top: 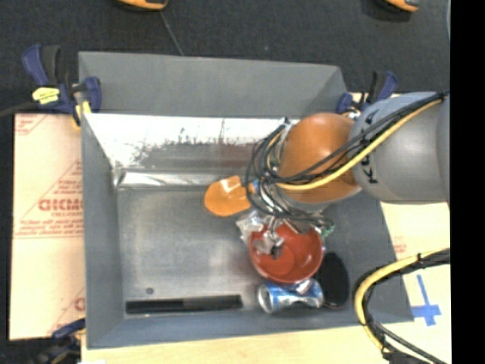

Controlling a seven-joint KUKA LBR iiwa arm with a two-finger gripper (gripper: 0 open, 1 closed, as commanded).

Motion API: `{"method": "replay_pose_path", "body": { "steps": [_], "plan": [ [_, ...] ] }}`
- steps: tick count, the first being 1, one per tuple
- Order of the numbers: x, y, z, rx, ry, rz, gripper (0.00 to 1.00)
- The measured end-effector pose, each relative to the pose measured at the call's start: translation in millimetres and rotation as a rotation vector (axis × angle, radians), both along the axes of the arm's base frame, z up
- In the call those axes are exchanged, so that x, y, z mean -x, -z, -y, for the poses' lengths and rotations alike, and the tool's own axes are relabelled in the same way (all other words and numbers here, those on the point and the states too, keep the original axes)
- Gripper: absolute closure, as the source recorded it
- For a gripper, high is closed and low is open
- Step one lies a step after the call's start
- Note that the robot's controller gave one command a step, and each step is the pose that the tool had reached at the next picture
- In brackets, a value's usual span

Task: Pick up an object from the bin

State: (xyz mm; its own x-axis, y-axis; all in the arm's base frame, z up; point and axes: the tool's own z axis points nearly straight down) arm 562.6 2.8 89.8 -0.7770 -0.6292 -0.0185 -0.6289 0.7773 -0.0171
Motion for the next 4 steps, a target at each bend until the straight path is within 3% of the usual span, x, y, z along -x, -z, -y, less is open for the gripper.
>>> {"method": "replay_pose_path", "body": {
  "steps": [1, 3, 4],
  "plan": [
    [0.0, 0.0, 0.0, 0.0, 0.0, 0.0, 1.0],
    [2.6, -131.8, 10.4, 0.0, 0.03, -0.01, 1.0],
    [-0.1, -162.2, 12.5, 0.001, 0.022, -0.002, 1.0]
  ]
}}
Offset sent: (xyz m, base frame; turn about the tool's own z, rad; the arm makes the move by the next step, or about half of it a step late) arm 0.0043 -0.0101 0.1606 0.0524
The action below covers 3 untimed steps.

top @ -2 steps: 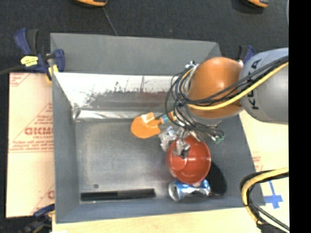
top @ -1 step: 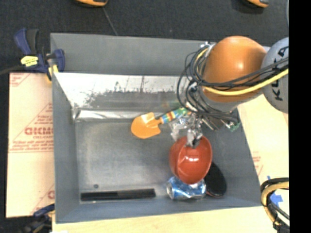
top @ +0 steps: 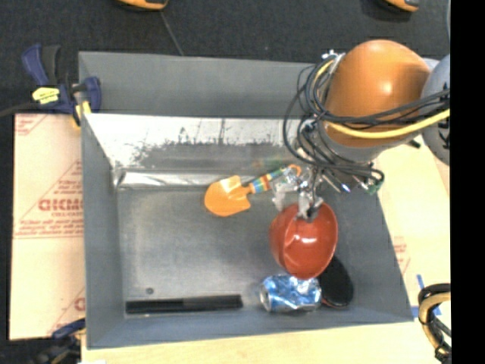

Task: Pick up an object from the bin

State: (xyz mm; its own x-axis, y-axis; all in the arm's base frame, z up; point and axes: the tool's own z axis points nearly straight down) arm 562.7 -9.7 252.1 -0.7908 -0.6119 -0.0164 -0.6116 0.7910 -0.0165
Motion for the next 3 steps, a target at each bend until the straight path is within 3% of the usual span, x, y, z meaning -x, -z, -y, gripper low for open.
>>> {"method": "replay_pose_path", "body": {
  "steps": [1, 2, 3],
  "plan": [
    [-15.6, -77.2, -71.7, 0.001, -0.076, -0.002, 1.0],
    [-13.8, -49.1, -81.3, 0.001, -0.165, 0.005, 1.0],
    [-23.4, 22.6, -118.5, 0.007, -0.362, 0.014, 1.0]
  ]
}}
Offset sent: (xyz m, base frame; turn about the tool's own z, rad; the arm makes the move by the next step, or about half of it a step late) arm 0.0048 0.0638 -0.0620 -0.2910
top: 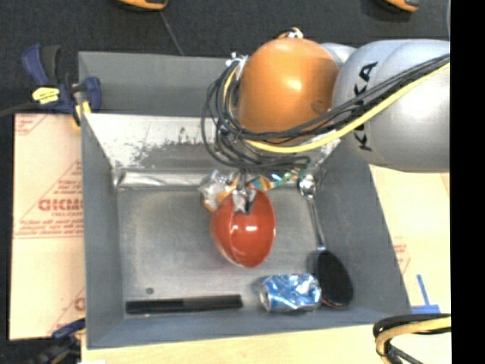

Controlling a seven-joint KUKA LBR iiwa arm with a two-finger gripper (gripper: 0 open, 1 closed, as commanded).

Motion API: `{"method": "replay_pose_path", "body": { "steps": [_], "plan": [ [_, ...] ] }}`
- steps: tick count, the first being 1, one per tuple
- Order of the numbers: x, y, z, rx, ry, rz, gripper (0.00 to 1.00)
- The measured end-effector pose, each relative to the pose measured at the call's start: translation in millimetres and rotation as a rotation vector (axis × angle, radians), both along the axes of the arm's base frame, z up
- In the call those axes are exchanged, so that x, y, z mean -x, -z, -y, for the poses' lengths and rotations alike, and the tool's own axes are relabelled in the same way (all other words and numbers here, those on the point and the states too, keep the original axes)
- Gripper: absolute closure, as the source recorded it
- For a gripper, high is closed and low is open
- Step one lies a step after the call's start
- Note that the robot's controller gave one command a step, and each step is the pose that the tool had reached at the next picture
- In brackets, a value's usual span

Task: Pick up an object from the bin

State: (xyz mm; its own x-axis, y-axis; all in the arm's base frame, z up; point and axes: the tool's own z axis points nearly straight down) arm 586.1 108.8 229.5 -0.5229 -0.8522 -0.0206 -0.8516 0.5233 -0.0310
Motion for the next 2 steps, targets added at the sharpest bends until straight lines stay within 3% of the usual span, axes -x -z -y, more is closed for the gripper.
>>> {"method": "replay_pose_path", "body": {
  "steps": [1, 2],
  "plan": [
    [4.6, 38.5, -1.3, -0.007, -0.03, -0.003, 1.0],
    [14.3, 42.1, -3.6, 0.001, -0.042, -0.012, 1.0]
  ]
}}
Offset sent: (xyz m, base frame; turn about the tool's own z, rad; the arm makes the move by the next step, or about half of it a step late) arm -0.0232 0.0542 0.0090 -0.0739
